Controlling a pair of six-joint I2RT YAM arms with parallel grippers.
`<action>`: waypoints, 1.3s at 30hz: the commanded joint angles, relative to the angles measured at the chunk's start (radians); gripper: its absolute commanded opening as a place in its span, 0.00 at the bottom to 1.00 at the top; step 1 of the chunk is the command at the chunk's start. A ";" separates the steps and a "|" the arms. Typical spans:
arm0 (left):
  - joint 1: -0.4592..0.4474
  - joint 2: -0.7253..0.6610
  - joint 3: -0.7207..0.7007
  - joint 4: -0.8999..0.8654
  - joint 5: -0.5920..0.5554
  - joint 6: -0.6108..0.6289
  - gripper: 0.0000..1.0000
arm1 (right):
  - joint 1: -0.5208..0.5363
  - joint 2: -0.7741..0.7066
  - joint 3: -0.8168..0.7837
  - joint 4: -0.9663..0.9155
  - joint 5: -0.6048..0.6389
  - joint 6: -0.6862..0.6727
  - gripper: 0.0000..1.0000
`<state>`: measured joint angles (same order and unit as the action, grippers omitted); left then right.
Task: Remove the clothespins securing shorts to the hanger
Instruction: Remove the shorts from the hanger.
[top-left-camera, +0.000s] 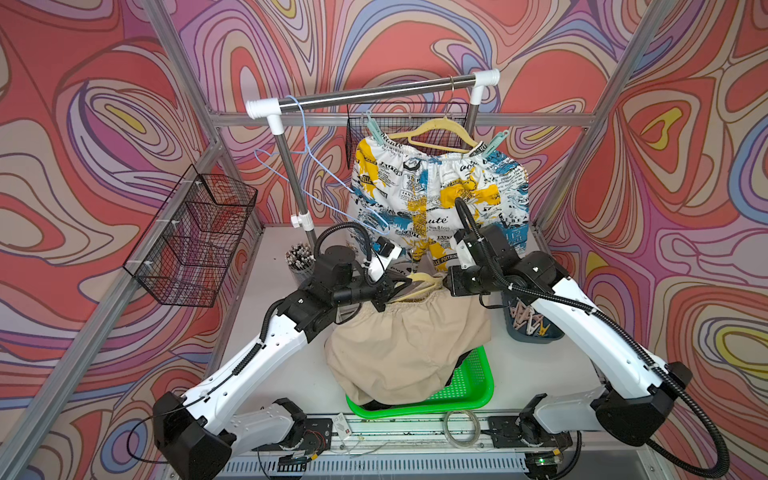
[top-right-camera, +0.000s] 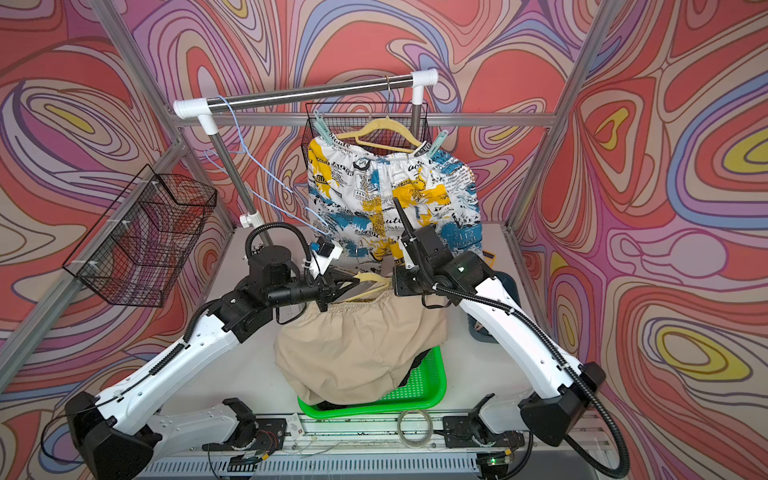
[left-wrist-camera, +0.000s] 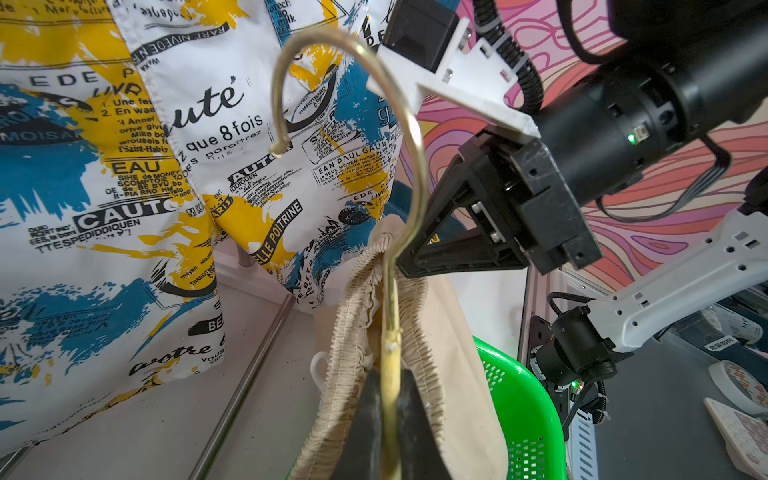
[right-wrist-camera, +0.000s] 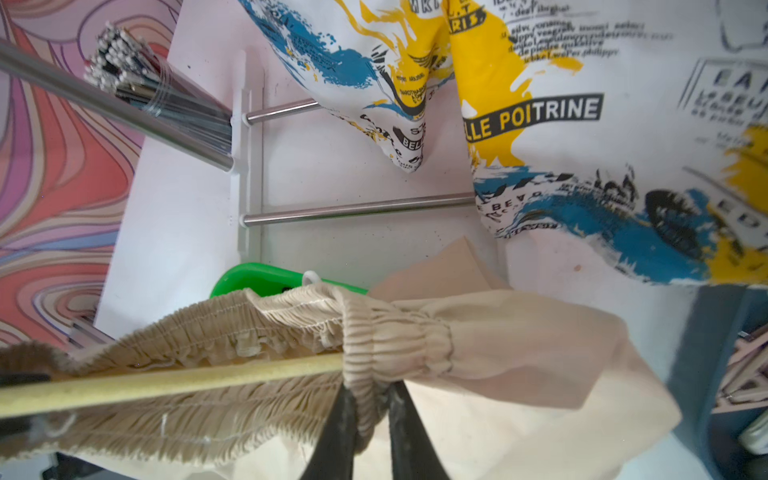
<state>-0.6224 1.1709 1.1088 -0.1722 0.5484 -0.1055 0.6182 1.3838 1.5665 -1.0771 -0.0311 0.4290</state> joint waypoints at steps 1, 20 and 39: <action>-0.007 -0.045 -0.001 0.056 0.023 -0.002 0.00 | 0.002 0.015 -0.020 -0.018 0.053 0.008 0.01; -0.007 -0.229 -0.064 0.020 0.084 0.054 0.00 | -0.110 -0.030 -0.048 -0.078 0.266 -0.011 0.00; -0.006 -0.344 -0.078 -0.046 0.072 0.095 0.00 | -0.217 -0.102 -0.206 0.003 0.157 -0.028 0.00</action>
<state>-0.6224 0.8806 1.0218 -0.2504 0.5682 -0.0292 0.4351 1.2903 1.3952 -1.0679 0.0479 0.4084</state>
